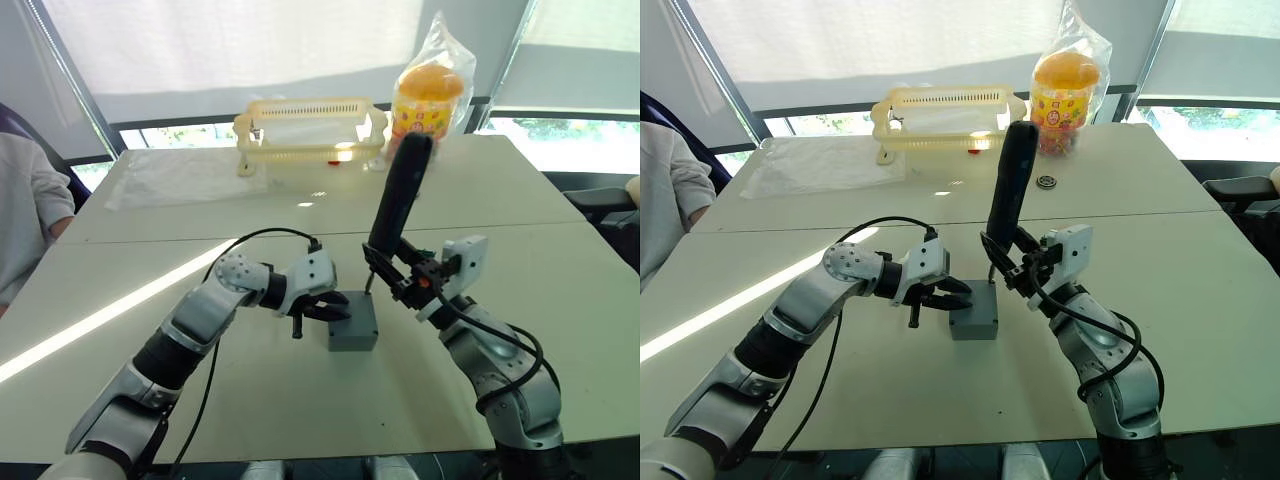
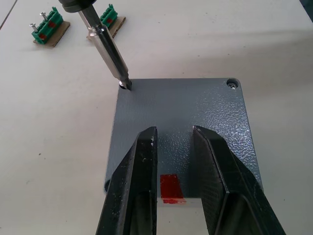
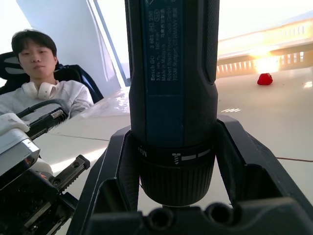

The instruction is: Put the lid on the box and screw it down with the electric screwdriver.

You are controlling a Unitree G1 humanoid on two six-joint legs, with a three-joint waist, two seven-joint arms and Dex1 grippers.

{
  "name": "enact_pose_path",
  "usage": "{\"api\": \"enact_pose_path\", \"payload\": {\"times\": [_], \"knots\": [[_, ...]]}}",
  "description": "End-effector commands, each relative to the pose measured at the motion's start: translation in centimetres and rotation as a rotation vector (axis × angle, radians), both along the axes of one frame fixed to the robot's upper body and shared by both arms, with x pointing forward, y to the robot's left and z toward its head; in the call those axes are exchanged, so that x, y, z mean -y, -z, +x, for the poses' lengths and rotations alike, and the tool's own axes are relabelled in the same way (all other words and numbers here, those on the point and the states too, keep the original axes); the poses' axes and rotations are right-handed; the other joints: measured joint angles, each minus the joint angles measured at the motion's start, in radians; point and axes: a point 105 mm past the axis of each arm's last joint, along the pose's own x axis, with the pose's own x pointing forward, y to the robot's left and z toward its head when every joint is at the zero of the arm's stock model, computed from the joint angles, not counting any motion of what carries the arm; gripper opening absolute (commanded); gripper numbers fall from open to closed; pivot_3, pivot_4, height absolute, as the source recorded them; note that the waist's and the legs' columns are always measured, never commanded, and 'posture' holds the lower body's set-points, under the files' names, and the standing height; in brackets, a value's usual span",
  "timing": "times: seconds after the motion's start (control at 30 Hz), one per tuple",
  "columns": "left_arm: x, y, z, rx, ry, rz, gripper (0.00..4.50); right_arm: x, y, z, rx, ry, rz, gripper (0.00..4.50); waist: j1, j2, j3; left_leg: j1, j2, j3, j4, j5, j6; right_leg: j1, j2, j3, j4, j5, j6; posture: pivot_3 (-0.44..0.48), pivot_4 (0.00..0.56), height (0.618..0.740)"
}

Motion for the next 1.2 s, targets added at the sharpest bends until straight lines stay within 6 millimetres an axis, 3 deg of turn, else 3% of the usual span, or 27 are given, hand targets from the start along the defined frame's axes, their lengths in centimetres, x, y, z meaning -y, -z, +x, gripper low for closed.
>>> {"api": "enact_pose_path", "payload": {"times": [0.03,0.67,1.2], "knots": [[-0.4,1.0,0.0,-0.019,-0.016,0.038,1.13,0.0,-2.7,-0.8,0.11,-0.007,0.018,1.78,0.0,0.0,0.0,0.0,0.0,0.0,0.0,0.0,0.0,0.0,0.0,0.0,0.0,0.0,0.0,0.0,0.15,0.74],[-0.5,1.2,-0.1,-0.021,-0.013,0.046,1.13,0.5,-3.3,-0.5,0.129,0.02,0.027,1.78,0.0,0.0,0.0,0.0,0.0,0.0,0.0,0.0,0.0,0.0,0.0,0.0,0.0,0.0,0.0,0.0,0.15,0.74],[-0.5,1.3,-0.2,-0.022,-0.008,0.05,1.13,0.0,-2.2,-0.8,0.095,0.002,0.017,1.78,0.0,0.0,0.0,0.0,0.0,0.0,0.0,0.0,0.0,0.0,0.0,0.0,0.0,0.0,0.0,0.0,0.15,0.74]]}}
